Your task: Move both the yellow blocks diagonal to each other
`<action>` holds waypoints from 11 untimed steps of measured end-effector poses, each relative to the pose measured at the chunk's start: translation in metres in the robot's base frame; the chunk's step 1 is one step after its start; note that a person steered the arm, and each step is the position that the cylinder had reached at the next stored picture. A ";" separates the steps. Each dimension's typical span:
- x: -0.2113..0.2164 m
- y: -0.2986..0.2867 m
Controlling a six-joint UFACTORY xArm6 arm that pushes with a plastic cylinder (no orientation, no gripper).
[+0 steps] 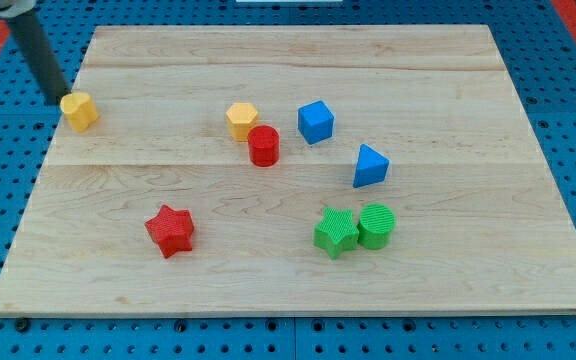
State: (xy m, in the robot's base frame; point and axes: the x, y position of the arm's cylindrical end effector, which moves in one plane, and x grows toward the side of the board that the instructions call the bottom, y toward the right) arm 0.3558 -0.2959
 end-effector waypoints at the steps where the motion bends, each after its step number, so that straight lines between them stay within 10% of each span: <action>1: 0.029 0.041; 2: 0.040 0.135; 5: -0.012 0.160; 11: 0.048 0.245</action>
